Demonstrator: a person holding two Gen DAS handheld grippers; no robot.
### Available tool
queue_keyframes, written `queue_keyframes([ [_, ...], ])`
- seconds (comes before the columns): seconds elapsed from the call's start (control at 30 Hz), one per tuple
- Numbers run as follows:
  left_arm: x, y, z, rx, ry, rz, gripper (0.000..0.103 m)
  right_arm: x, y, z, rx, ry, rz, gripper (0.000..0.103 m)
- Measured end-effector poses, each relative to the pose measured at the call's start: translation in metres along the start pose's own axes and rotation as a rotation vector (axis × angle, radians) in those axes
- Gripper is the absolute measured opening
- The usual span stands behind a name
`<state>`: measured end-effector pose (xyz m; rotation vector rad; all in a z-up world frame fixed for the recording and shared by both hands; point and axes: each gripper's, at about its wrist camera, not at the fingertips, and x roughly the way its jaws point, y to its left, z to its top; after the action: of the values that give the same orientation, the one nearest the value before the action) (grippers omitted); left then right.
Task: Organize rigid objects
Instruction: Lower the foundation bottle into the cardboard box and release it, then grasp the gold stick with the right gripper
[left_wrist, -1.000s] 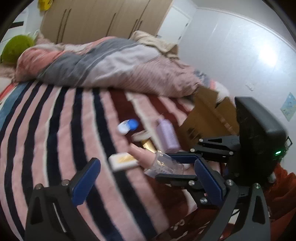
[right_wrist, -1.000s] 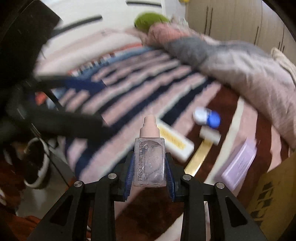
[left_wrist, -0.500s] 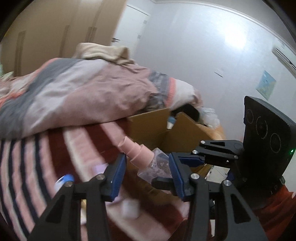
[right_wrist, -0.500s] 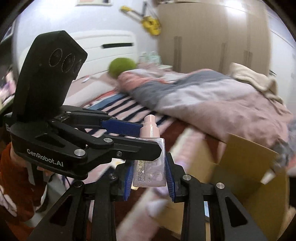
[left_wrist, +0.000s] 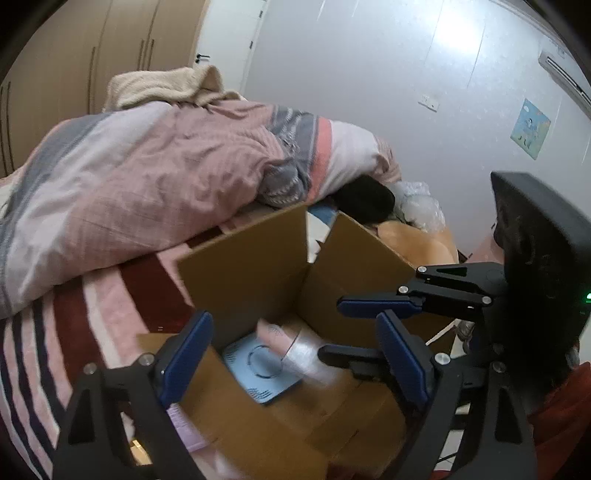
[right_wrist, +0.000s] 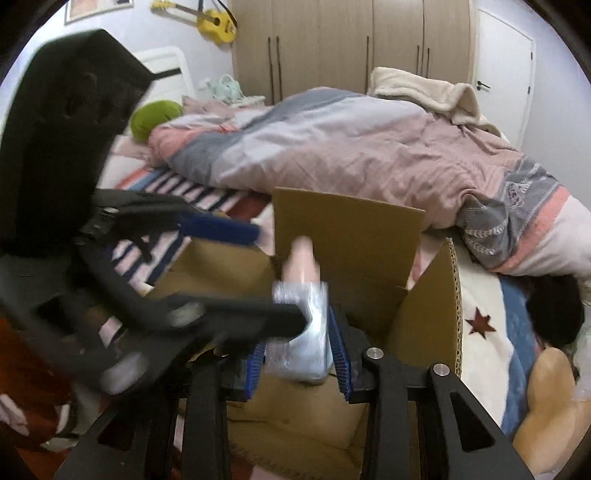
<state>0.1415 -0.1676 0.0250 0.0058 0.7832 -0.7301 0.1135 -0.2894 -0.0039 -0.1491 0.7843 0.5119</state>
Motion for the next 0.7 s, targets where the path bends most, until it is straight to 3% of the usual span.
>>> queue_keyframes([
  [0.1, -0.029, 0.015, -0.004, -0.027, -0.055, 0.019, 0.088, -0.002, 0.007, 0.005, -0.013, -0.016, 0.033, 0.033],
  [0.2, -0.064, 0.031, -0.014, -0.043, -0.110, 0.085, 0.089, -0.010, 0.027, 0.010, -0.041, -0.048, 0.069, 0.035],
  [0.33, -0.114, 0.055, -0.038, -0.075, -0.182, 0.199, 0.093, -0.019, 0.076, 0.024, -0.131, -0.100, 0.164, 0.036],
  [0.4, -0.133, 0.068, -0.052, -0.096, -0.205, 0.249, 0.095, -0.017, 0.104, 0.029, -0.175, -0.102, 0.234, 0.041],
  [0.47, -0.148, 0.084, -0.071, -0.125, -0.214, 0.307, 0.095, -0.007, 0.134, 0.032, -0.218, -0.083, 0.307, 0.047],
  [0.57, -0.161, 0.108, -0.102, -0.174, -0.212, 0.381, 0.095, 0.018, 0.174, 0.028, -0.255, -0.035, 0.361, 0.047],
  [0.7, -0.165, 0.138, -0.150, -0.249, -0.183, 0.426, 0.095, 0.072, 0.205, 0.010, -0.258, 0.064, 0.288, 0.047],
])
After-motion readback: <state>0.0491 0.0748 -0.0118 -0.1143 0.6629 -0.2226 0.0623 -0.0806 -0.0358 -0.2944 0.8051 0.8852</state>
